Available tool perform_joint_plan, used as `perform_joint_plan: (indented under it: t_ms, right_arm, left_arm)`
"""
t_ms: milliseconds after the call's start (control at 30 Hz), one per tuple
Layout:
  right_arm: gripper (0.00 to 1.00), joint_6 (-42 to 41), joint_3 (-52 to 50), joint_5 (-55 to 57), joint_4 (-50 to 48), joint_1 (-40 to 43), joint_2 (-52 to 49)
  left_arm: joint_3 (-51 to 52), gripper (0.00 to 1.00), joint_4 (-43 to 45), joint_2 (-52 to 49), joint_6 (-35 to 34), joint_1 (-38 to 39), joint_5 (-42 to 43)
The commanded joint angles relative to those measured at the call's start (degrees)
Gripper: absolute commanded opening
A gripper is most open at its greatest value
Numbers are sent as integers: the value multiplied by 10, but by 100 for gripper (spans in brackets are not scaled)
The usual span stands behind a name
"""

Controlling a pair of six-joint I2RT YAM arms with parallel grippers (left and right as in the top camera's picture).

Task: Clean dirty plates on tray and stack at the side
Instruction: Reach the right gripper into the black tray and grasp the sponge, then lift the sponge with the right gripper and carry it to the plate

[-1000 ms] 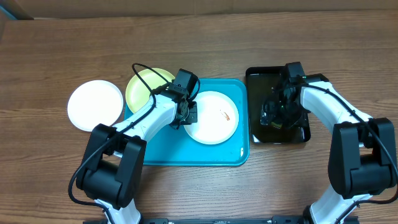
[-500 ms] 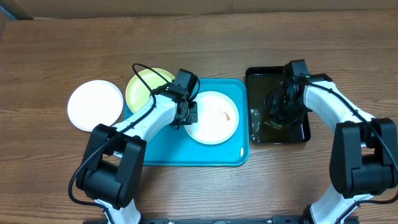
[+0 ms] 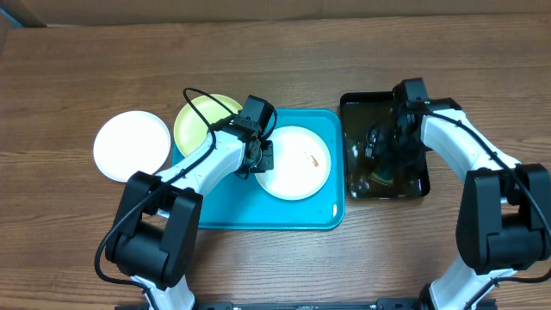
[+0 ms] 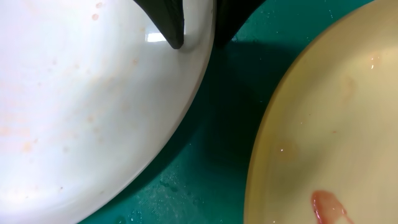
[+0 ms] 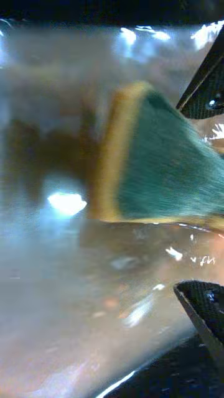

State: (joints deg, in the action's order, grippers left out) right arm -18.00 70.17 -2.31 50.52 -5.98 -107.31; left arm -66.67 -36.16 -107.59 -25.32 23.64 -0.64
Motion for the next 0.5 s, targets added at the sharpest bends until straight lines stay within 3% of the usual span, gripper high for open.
perform_joint_plan:
  t_ms: [0, 267, 333, 367, 433, 467]
  right_arm:
    - [85, 2, 15, 64, -10, 5, 7]
    - [86, -19, -8, 66, -57, 5, 7]
    - [80, -20, -19, 65, -63, 5, 7]
    - [71, -20, -23, 65, -63, 5, 7]
    - [23, -20, -25, 65, -63, 5, 7]
    - [4, -20, -24, 64, -65, 5, 7]
  left_arm:
    - [5, 19, 1, -9, 7, 4, 7]
    - [5, 19, 1, -9, 7, 4, 7]
    - [5, 19, 1, -9, 7, 4, 7]
    - [5, 19, 1, -9, 7, 4, 7]
    - [5, 20, 1, -9, 7, 4, 7]
    - [5, 20, 2, -9, 7, 4, 7]
